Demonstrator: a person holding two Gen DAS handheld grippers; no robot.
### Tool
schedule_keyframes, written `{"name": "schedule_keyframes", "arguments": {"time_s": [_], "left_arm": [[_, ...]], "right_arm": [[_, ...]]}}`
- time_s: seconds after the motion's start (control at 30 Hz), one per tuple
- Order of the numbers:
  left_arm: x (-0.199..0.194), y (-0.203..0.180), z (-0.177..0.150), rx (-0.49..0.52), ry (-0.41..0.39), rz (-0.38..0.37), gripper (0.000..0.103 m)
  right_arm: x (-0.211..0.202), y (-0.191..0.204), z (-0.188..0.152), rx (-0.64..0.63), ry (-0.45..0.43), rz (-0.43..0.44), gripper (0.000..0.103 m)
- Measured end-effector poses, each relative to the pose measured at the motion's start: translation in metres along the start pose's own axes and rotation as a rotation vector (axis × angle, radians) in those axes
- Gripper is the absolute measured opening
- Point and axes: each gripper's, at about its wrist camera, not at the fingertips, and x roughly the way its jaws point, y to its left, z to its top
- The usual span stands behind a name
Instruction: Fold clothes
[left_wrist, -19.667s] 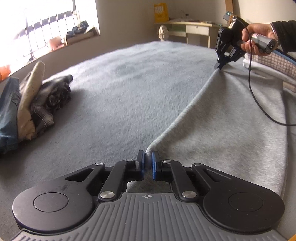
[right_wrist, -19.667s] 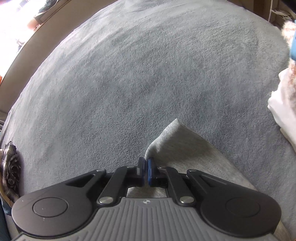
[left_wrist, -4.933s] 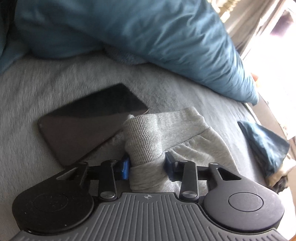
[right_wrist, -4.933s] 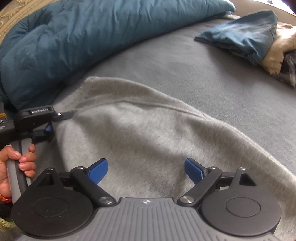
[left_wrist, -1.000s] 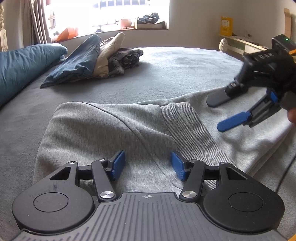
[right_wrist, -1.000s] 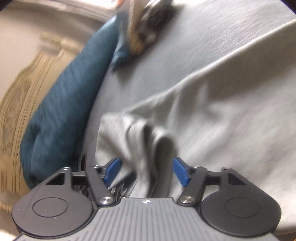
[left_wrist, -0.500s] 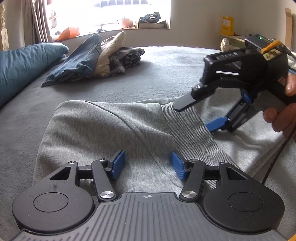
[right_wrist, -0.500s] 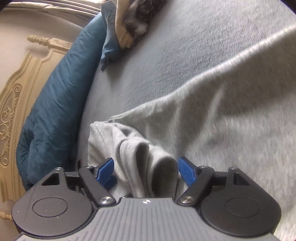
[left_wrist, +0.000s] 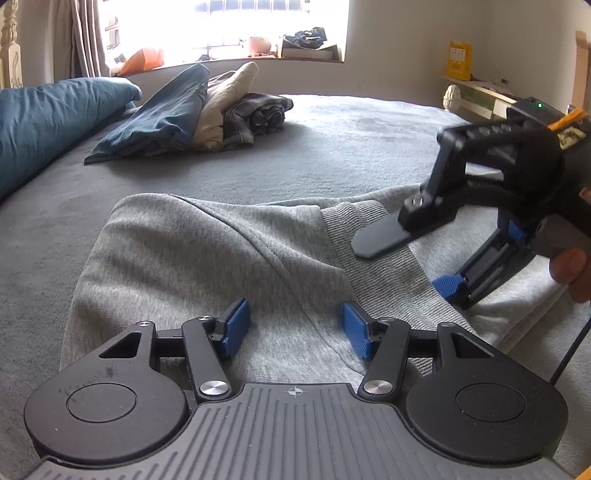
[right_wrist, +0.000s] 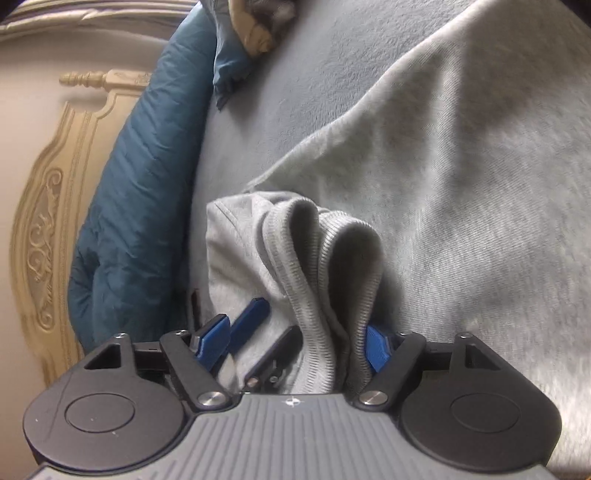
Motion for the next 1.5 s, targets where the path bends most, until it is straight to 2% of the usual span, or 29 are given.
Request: {"name": "schedule_keyframes", "arguments": {"time_s": [0.23, 0.43, 0.5, 0.73, 1.03, 1.13, 1.27, 1.4, 1.5], "left_arm": [[0.0, 0.001, -0.003, -0.02, -0.014, 0.002, 0.056], [-0.002, 0.004, -0.003, -0.064, -0.018, 0.004, 0.056], [-0.004, 0.006, -0.003, -0.087, -0.02, 0.001, 0.056], [-0.011, 0.007, 0.006, -0.153, -0.02, -0.025, 0.056], [-0.027, 0.012, 0.029, -0.216, -0.057, -0.085, 0.058], [-0.033, 0.025, 0.035, -0.251, -0.07, -0.057, 0.058], [-0.037, 0.053, 0.04, -0.311, -0.059, 0.038, 0.058], [-0.027, 0.081, 0.04, -0.359, 0.022, 0.128, 0.058], [-0.018, 0.094, 0.036, -0.419, 0.095, 0.104, 0.058]], "right_arm": [[0.003, -0.009, -0.01, 0.051, -0.008, -0.014, 0.054], [0.006, -0.021, -0.013, 0.153, -0.042, 0.007, 0.028], [0.005, -0.024, -0.016, 0.177, -0.05, 0.025, 0.026], [-0.007, -0.007, -0.016, 0.104, -0.079, 0.004, 0.021], [-0.056, 0.013, -0.004, -0.001, -0.181, -0.032, 0.02], [-0.076, 0.013, 0.003, -0.043, -0.205, -0.078, 0.02], [-0.097, 0.011, 0.011, -0.11, -0.202, -0.152, 0.02], [-0.116, 0.009, 0.018, -0.168, -0.204, -0.207, 0.02], [-0.132, 0.004, 0.024, -0.196, -0.214, -0.239, 0.02]]}}
